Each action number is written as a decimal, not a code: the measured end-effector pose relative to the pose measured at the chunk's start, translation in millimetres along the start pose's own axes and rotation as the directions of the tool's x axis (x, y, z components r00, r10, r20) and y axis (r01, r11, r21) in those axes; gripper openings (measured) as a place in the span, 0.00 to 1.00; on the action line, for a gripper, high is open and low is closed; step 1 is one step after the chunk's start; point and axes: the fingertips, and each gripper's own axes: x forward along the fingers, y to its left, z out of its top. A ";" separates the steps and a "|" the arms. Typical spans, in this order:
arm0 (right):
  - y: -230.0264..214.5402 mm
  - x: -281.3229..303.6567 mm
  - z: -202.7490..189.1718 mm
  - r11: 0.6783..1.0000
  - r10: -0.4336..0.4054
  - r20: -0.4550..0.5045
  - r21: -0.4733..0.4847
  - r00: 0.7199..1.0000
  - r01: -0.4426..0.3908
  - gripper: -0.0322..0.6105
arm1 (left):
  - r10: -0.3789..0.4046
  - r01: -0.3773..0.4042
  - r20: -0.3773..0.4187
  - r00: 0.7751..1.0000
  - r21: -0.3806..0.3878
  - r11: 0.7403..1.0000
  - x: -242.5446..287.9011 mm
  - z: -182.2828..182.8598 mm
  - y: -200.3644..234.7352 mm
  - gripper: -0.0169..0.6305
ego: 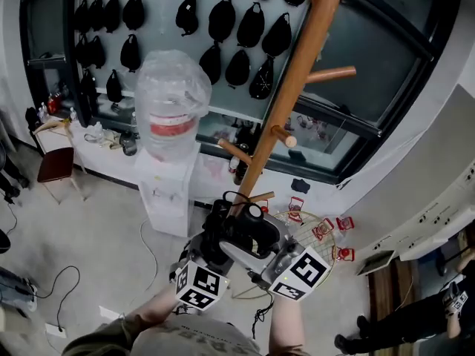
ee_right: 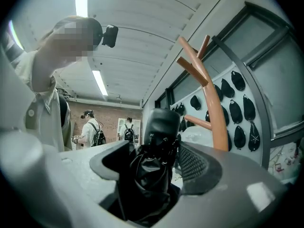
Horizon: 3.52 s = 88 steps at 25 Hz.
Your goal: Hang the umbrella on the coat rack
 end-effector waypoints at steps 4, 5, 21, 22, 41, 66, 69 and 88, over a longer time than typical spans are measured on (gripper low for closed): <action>-4.1 3.0 0.4 0.999 -0.043 -0.011 -0.007 0.999 0.043 0.50 | -0.044 0.044 0.000 0.999 -0.003 0.999 -1.1 0.8 -1.9 0.43; -5.4 2.8 1.3 0.998 -0.056 -0.012 -0.001 0.998 0.056 0.48 | -0.050 0.050 -0.001 0.999 0.000 0.999 -1.5 1.9 -1.8 0.43; -8.0 -16.9 117.0 0.993 0.011 0.132 -0.118 0.991 0.005 0.39 | -0.011 -0.007 0.171 0.985 0.107 0.994 -5.4 125.6 1.8 0.44; -8.8 -18.0 123.7 0.991 0.020 0.139 -0.131 0.990 -0.002 0.39 | -0.004 -0.017 0.182 0.983 0.112 0.994 -4.9 133.3 2.7 0.44; -49.1 -11.8 130.9 0.998 0.053 0.167 -0.038 0.985 -0.048 0.39 | 0.030 -0.038 0.098 0.995 0.076 0.996 19.4 140.6 17.1 0.46; -69.3 -6.3 97.6 0.993 -0.035 0.129 0.116 0.991 0.020 0.36 | 0.072 -0.088 0.181 0.981 0.086 0.992 6.0 95.3 27.4 0.73; -71.5 -4.8 93.9 0.992 -0.051 0.119 0.120 0.992 0.037 0.36 | 0.053 -0.074 0.158 0.986 0.128 0.989 3.4 82.7 20.7 0.73; -100.4 -6.6 49.2 0.976 -0.176 0.012 0.134 0.984 0.172 0.36 | -0.017 0.017 0.047 0.999 0.000 1.000 -13.2 28.8 -3.5 0.73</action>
